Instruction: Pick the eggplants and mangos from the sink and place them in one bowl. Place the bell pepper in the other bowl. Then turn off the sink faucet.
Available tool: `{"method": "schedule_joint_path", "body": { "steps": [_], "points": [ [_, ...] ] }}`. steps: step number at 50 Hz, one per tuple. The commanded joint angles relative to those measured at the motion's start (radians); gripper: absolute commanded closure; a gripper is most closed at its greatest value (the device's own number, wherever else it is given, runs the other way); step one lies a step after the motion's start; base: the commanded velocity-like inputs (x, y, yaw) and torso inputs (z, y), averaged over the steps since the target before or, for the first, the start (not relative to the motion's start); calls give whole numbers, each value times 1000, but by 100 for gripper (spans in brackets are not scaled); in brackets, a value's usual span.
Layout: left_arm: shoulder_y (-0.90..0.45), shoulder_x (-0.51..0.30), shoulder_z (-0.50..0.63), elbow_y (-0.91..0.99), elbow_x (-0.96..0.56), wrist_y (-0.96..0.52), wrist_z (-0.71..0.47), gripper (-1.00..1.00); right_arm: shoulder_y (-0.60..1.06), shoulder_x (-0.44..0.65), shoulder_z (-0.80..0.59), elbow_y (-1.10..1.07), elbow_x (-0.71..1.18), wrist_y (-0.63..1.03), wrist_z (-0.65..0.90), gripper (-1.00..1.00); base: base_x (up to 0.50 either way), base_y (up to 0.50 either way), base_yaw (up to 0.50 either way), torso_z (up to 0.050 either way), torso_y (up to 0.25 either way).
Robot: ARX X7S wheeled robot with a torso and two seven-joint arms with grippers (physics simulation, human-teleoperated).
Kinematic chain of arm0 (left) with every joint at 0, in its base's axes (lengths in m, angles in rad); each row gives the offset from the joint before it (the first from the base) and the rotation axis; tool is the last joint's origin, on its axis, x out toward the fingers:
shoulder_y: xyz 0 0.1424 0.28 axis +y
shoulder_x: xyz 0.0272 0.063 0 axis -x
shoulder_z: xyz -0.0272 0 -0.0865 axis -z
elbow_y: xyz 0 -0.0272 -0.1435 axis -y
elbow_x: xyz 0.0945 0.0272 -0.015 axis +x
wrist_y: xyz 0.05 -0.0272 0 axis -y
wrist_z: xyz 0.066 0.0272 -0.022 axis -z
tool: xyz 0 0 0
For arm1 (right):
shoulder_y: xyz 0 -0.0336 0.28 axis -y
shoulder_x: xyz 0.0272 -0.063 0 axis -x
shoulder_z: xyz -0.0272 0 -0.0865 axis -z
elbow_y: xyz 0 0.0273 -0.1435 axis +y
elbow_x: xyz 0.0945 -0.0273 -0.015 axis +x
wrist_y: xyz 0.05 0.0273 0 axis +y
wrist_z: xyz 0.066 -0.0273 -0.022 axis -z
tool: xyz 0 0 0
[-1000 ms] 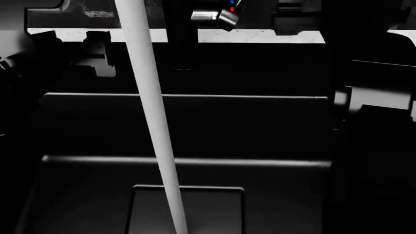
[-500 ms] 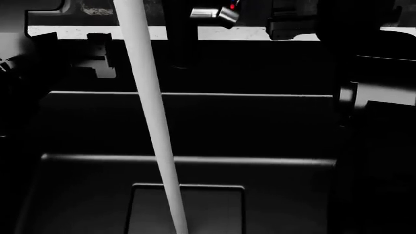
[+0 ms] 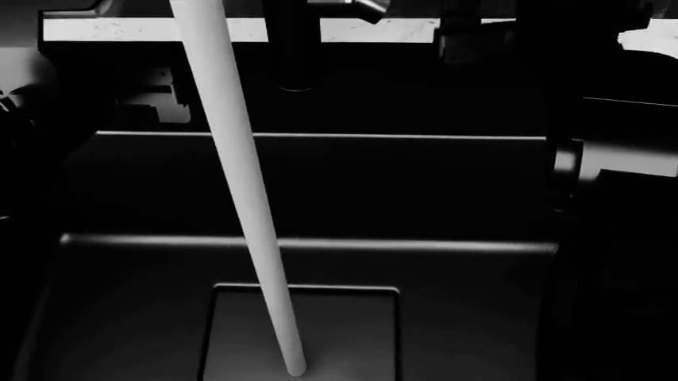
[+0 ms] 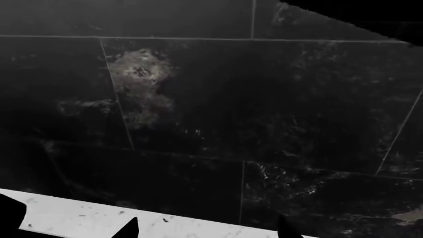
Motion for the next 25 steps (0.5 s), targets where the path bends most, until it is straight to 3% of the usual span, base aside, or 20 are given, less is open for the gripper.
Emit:
{"method": "schedule_joint_path", "body": {
  "steps": [1,14,25],
  "points": [
    [3,-5,-11,4,-17,-7,0,-100,16,-145,16,7,2,-54,134,-100,0,0,0,0,0],
    [14,-15,-18,2,-23,-1,4,-100,34,-186,35,7,23,-77,109,-100,0,0,0,0,0],
    [28,-27,-29,12,-34,3,2,-100,20,-187,-231,7,262,-76,149,-100,3,2,6,0,0]
  ]
}}
